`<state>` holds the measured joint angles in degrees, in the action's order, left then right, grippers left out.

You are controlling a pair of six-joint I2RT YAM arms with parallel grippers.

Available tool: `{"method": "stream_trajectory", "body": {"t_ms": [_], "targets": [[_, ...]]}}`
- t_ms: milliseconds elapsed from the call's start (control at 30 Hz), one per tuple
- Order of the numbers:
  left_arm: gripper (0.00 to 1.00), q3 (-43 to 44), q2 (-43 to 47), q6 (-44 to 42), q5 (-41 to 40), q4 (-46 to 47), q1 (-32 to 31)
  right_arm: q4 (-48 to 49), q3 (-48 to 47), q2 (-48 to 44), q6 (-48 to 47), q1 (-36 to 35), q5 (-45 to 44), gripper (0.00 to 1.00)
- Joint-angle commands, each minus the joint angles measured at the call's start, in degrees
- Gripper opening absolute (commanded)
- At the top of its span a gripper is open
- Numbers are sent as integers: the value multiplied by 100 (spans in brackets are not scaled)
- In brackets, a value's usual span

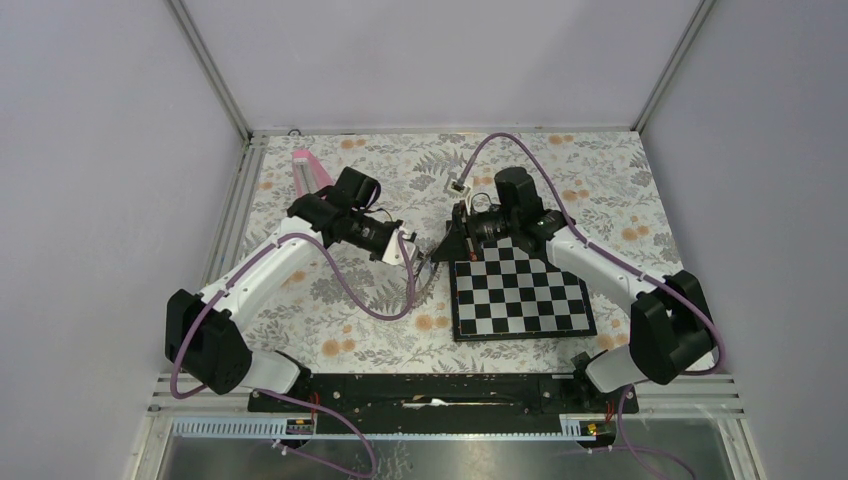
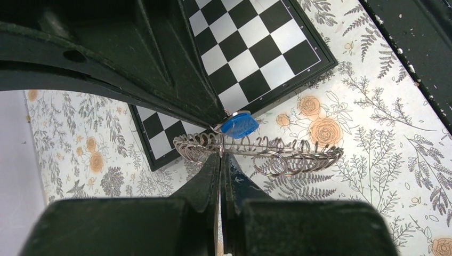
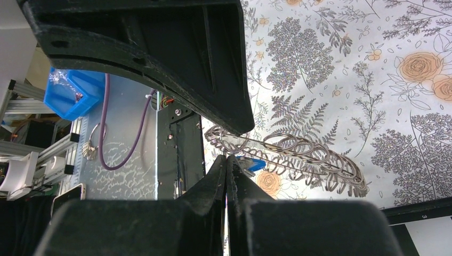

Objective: Put the keys on the keyring

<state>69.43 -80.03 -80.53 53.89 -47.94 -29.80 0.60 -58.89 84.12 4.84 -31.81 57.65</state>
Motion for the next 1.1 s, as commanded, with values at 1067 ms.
{"method": "stream_trajectory", "body": {"t_ms": [1067], "targets": [[0, 687, -189, -1955, -1333, -1189, -641, -788, -234, 273, -770, -314, 105, 0]]}}
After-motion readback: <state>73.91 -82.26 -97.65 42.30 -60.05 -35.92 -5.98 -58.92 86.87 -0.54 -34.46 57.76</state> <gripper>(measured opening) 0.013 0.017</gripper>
